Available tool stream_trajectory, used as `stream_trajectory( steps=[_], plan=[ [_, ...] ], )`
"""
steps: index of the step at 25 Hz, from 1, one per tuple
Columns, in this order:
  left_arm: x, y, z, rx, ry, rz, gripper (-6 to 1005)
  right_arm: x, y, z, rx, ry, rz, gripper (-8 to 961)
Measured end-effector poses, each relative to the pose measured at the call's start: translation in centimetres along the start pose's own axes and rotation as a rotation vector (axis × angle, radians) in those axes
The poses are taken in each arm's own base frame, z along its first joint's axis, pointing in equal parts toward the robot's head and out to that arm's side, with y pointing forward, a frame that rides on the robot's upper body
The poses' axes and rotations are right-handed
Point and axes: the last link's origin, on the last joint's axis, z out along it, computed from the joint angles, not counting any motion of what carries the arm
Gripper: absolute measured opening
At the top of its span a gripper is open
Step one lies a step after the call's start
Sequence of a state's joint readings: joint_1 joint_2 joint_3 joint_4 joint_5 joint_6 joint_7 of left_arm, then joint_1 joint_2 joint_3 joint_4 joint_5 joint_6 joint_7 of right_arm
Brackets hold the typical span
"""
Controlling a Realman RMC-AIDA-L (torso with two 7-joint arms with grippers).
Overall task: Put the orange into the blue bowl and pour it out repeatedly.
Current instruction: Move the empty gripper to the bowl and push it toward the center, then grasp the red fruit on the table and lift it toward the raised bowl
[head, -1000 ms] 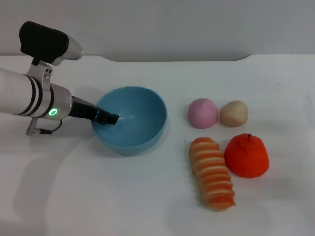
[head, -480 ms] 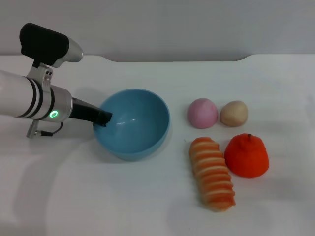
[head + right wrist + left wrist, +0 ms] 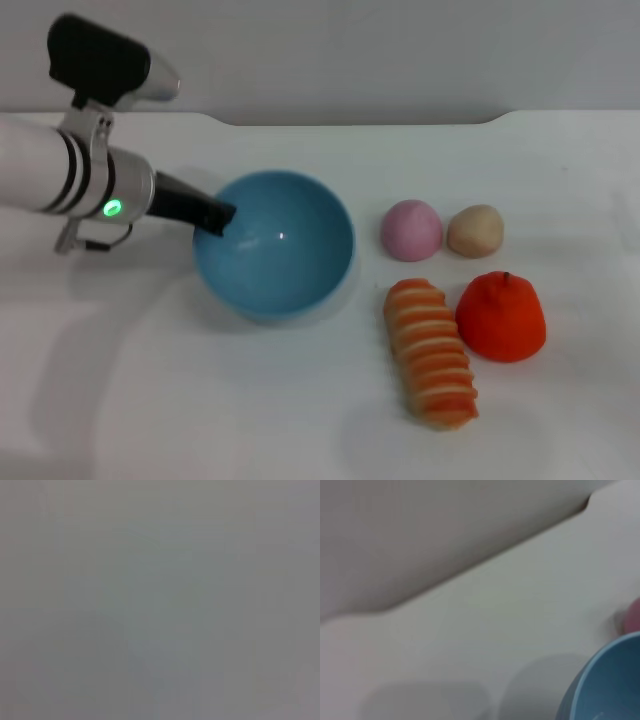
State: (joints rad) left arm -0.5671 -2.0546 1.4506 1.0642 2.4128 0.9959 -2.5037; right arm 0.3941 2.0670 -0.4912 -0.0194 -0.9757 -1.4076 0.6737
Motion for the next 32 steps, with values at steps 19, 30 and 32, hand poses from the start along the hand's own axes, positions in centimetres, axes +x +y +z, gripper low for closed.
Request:
stream_trajectory(
  steps=[19, 30, 32],
  plan=[
    [8.0, -1.1, -4.3, 0.13, 0.102, 0.146, -1, -5.6, 3.9, 8.2, -0.413, 0.996, 0.032, 602],
    [8.5, -0.7, -4.5, 0.133, 0.085, 0.176, -1, -1.1, 6.2, 6.0, -0.437, 1.279, 0.047, 597],
    [8.5, -0.7, -4.5, 0.133, 0.085, 0.18, 0, -0.4, 6.3, 6.0, -0.417, 1.296, 0.052, 597]
  ],
)
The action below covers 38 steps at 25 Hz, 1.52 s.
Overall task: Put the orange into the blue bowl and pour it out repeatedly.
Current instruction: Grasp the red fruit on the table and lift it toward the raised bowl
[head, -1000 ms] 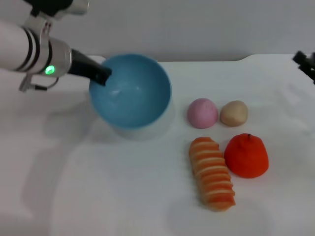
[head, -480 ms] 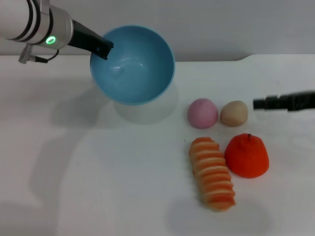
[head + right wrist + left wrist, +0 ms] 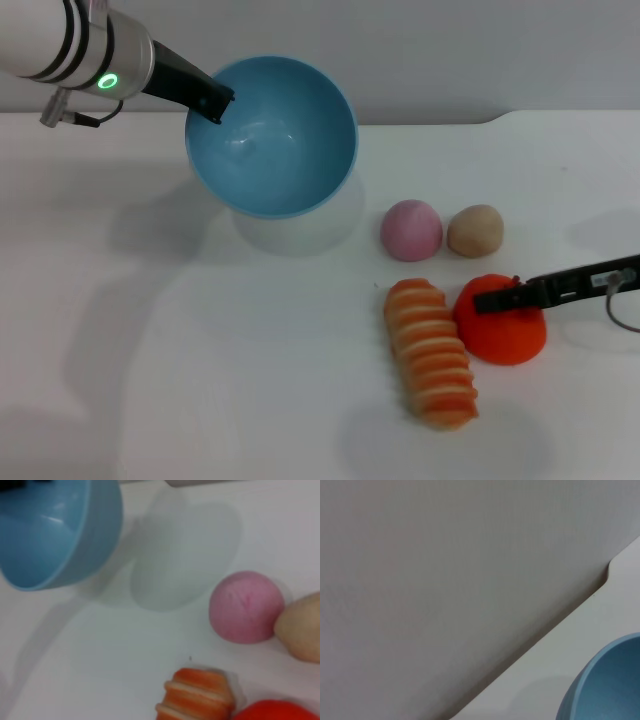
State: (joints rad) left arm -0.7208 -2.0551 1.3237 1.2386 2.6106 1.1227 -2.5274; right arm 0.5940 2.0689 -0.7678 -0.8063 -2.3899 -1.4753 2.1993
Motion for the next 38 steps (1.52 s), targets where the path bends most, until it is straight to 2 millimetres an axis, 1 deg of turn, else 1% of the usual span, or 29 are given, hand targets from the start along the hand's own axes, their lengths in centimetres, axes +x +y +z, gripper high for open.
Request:
stream_trajectory(
  steps=[4, 8, 13, 19, 23, 25, 28, 30, 33, 36, 38],
  plan=[
    [0.0, 0.1, 0.1, -0.002, -0.002, 0.006, 0, 0.0, -0.1, 1.1, 0.024, 0.009, 0.002, 595],
    [-0.6, 0.3, 0.4, -0.009, -0.018, 0.006, 0, -0.3, 0.3, 1.7, 0.023, 0.037, -0.028, 593],
    [-0.8, 0.4, 0.6, -0.005, -0.017, 0.011, -1, -0.2, 0.6, 1.9, 0.016, 0.056, -0.045, 372],
    [-0.7, 0.6, 0.6, -0.009, -0.016, 0.022, 0, 0.1, 0.3, 1.3, 0.019, 0.044, -0.037, 195],
    [-0.8, 0.8, 0.8, -0.012, -0.017, 0.022, 0, 0.5, 0.4, 0.9, -0.005, 0.011, -0.033, 153],
    [-0.8, 0.8, 0.8, -0.011, -0.017, 0.024, 0, 0.5, 0.7, 0.3, -0.036, -0.022, -0.048, 138],
    [-0.9, 0.9, 1.1, -0.01, -0.02, 0.023, 0, 0.0, 0.9, -1.0, -0.061, -0.076, -0.072, 123],
    [-1.0, 1.3, 1.4, -0.02, -0.035, 0.035, -1, -0.3, 1.3, -1.8, -0.092, -0.102, -0.094, 112],
    [-1.2, 1.8, 1.6, -0.035, -0.054, 0.045, -1, -1.4, 2.6, -3.3, -0.168, -0.181, -0.157, 95],
    [-1.2, 2.2, 1.5, -0.06, -0.081, 0.052, -1, -2.7, 4.5, -5.6, -0.247, -0.26, -0.242, 74],
    [-1.0, 2.5, 1.5, -0.069, -0.083, 0.053, -1, -3.4, 5.3, -6.9, -0.255, -0.29, -0.284, 60]
  ],
)
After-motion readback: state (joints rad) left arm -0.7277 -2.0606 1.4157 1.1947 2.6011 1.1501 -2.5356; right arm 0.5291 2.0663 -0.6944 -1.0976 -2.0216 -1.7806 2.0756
